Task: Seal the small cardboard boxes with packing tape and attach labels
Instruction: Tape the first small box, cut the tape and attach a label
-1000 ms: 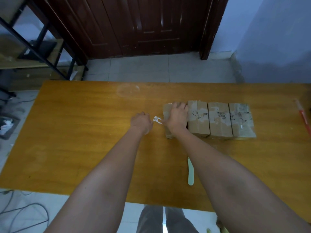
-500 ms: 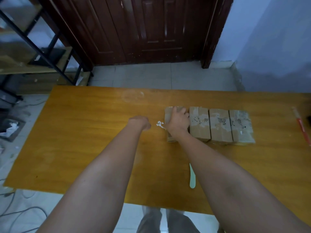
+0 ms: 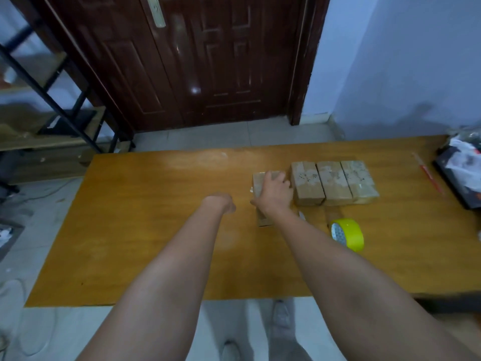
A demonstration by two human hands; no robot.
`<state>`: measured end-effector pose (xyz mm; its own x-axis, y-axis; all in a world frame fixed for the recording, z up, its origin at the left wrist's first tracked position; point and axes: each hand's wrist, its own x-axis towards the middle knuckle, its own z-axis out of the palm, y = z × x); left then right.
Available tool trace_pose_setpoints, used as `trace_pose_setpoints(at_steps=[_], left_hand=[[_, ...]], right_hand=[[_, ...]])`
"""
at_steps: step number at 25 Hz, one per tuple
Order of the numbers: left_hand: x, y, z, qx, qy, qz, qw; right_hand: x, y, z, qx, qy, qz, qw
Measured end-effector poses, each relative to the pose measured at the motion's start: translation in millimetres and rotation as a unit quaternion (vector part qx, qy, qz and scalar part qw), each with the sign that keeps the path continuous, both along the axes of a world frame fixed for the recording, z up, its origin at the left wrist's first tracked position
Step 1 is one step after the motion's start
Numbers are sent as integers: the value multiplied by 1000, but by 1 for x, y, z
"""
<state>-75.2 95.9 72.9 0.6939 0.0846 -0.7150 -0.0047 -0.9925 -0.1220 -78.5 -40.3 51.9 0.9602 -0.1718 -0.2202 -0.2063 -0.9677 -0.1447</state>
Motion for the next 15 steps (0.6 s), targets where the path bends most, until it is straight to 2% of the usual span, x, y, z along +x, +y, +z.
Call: trace_pose_setpoints(at_steps=[4, 15], left_hand=[[-39, 18, -15, 15, 30, -29, 999], [-77, 27, -73, 7, 2, -49, 999]], right_hand=[[-43, 20, -15, -14, 14, -6, 1000], [-76, 28, -76, 2, 76, 6, 997]])
